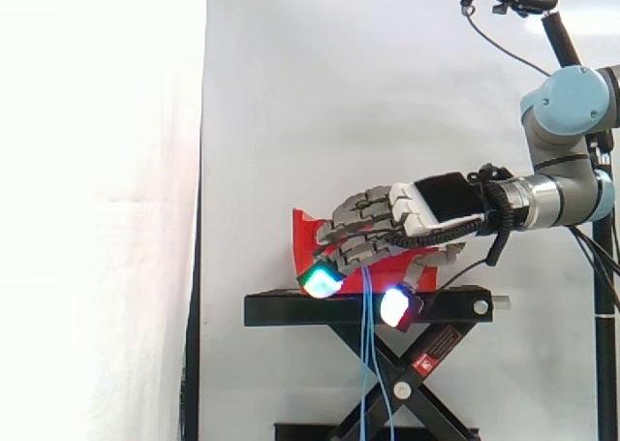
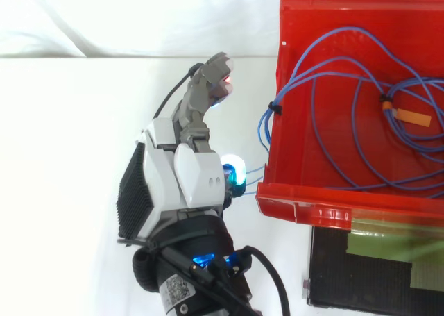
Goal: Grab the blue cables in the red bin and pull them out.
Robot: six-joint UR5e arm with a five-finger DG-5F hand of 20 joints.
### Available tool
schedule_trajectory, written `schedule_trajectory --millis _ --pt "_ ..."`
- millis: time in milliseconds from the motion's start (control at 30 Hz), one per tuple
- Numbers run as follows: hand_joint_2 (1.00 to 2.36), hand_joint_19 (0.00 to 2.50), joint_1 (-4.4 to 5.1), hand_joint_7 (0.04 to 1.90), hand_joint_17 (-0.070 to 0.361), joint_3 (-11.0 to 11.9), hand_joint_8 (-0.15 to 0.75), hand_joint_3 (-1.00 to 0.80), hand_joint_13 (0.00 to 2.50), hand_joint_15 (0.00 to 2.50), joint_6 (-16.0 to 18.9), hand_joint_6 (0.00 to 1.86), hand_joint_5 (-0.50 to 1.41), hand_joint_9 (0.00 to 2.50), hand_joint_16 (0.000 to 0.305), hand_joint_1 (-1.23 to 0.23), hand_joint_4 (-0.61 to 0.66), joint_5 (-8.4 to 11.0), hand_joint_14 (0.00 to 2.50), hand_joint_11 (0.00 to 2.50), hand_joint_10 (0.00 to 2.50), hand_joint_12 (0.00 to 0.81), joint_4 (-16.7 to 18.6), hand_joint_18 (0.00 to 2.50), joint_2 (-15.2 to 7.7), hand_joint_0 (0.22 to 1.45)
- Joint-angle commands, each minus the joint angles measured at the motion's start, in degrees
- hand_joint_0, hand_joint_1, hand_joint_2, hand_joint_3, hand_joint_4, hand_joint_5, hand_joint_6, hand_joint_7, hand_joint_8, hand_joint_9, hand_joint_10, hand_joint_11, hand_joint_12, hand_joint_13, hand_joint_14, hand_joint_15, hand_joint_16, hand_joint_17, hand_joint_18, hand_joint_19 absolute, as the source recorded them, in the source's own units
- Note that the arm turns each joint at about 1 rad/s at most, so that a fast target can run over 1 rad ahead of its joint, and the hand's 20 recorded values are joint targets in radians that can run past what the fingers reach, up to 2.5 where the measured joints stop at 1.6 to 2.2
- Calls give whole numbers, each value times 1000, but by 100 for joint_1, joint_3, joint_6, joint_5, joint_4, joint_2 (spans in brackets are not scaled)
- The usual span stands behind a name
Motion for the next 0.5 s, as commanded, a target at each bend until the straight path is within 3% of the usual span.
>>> schedule_trajectory --millis 0,467 --pt "1000 617 -2 483 101 -7 267 -1000 552 390 -133 12 660 756 45 -783 315 37 15 419 15 336 -117 426 -5 826" --pt "1000 617 -2 486 101 -86 266 -1000 550 389 -335 12 665 752 45 -781 319 248 14 418 15 336 -161 428 -5 826"
